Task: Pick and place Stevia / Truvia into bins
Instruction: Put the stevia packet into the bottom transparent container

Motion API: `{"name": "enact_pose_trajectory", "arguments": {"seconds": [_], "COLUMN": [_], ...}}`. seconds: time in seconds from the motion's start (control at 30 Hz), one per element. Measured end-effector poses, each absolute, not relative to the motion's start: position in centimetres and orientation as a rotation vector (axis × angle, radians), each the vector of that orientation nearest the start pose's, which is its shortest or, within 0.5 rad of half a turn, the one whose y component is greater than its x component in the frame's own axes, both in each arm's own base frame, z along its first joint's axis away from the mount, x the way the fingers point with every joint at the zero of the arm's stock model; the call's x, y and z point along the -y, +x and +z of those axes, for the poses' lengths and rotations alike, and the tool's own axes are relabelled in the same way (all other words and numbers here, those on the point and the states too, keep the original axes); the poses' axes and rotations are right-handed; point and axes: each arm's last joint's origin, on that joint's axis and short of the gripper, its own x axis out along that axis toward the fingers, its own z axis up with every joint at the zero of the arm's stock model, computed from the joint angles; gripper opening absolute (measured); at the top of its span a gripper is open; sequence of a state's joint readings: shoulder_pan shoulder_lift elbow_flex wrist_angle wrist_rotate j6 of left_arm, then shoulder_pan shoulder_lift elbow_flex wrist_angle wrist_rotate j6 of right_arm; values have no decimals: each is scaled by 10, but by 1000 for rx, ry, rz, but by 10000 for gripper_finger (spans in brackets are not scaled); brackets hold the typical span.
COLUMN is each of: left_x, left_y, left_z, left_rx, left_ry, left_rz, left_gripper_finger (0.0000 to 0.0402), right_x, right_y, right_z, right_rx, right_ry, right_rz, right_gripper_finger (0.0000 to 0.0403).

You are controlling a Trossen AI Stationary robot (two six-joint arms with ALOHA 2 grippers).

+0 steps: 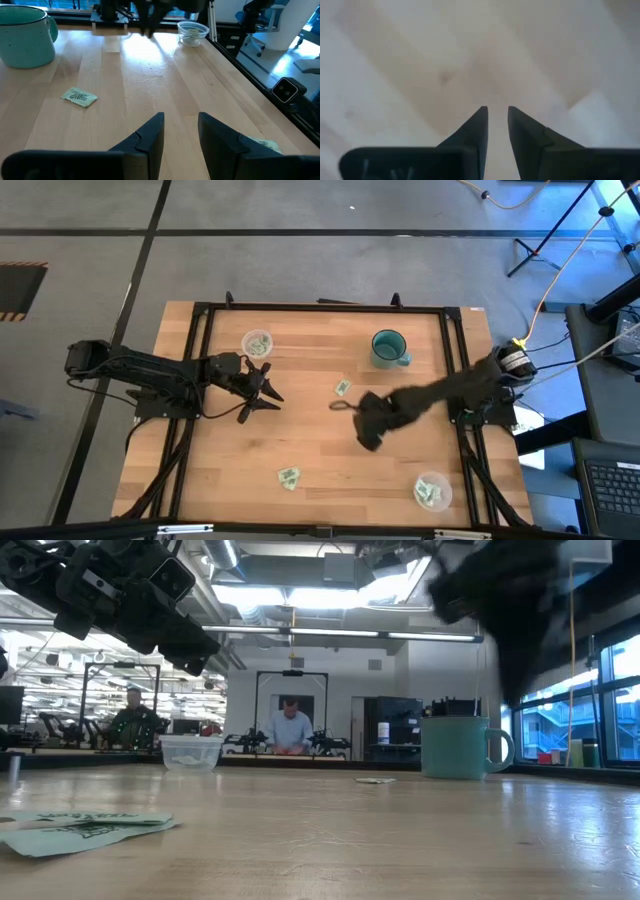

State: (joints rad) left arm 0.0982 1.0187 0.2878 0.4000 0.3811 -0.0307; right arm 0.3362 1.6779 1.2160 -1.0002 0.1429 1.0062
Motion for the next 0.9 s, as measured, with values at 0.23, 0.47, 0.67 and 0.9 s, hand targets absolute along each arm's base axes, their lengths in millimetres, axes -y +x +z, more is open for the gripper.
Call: {"name": "enact_pose_trajectory", "arguments": {"seconds": [0.23,0.47,0.67,0.9], "left_x": [-8,-8,-8,-8], "left_y": [194,193,193,192], "left_z": [179,177,176,175], "left_rx": [-327,-343,-351,-360], "left_ry": [-109,-113,-94,-90], "left_rz": [-276,-275,-278,-279], "left_gripper_finger": [113,113,113,113], "right_x": [-36,5,24,28], "right_y": [323,340,340,348], "right_z": [219,225,222,222], "right_rx": [-1183,-1039,-1047,-1002], "right_ry": [336,272,272,147], "right_rz": [-371,-332,-372,-302], "right_gripper_finger": [78,79,111,135]}}
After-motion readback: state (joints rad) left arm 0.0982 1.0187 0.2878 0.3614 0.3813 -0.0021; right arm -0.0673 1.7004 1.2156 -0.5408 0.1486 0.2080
